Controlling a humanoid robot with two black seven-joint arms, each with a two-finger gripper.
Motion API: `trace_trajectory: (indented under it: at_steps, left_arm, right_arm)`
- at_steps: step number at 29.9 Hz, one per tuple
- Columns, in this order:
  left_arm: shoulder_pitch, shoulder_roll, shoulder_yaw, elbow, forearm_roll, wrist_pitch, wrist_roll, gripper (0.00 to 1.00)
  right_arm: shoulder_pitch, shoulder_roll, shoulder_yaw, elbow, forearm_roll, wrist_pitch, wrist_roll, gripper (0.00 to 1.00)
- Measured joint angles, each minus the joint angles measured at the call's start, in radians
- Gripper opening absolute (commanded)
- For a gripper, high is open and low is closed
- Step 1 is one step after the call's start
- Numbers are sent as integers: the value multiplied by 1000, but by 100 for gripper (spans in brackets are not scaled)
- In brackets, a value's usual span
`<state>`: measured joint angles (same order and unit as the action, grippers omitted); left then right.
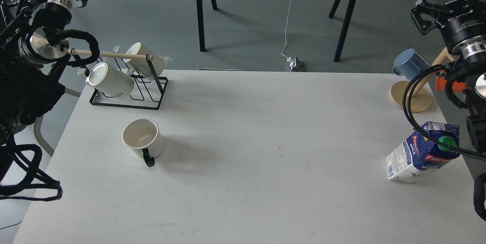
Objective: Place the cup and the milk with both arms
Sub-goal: 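Move the left gripper down toward the white mug on the table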
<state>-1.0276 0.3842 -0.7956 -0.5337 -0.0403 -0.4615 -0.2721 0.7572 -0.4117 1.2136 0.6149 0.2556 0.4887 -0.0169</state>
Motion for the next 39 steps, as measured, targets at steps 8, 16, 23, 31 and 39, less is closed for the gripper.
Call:
trace_trajectory:
  at_steps: [8,16,23,31,39]
  left_arm:
    - [3,3,1,3,-3,59,-2,100]
    - [70,141,139,-249,124,26,17,99]
    - [159,426,269,-607,420,50,5,87]
    - [287,680,293,-847,927,55,-93,86]
    - [330,683,371,-825,1553,226,-95,83]
  right_arm:
    - [29,-3,-34,4,0,0,2,100]
    - [29,3,-29,8,0,0,3,100]
    - [25,4,-19,13,2,0,3,100]
    - [8,0,-17,37,2,0,7,100]
    - [-4,0,-17,68,2,0,19,100]
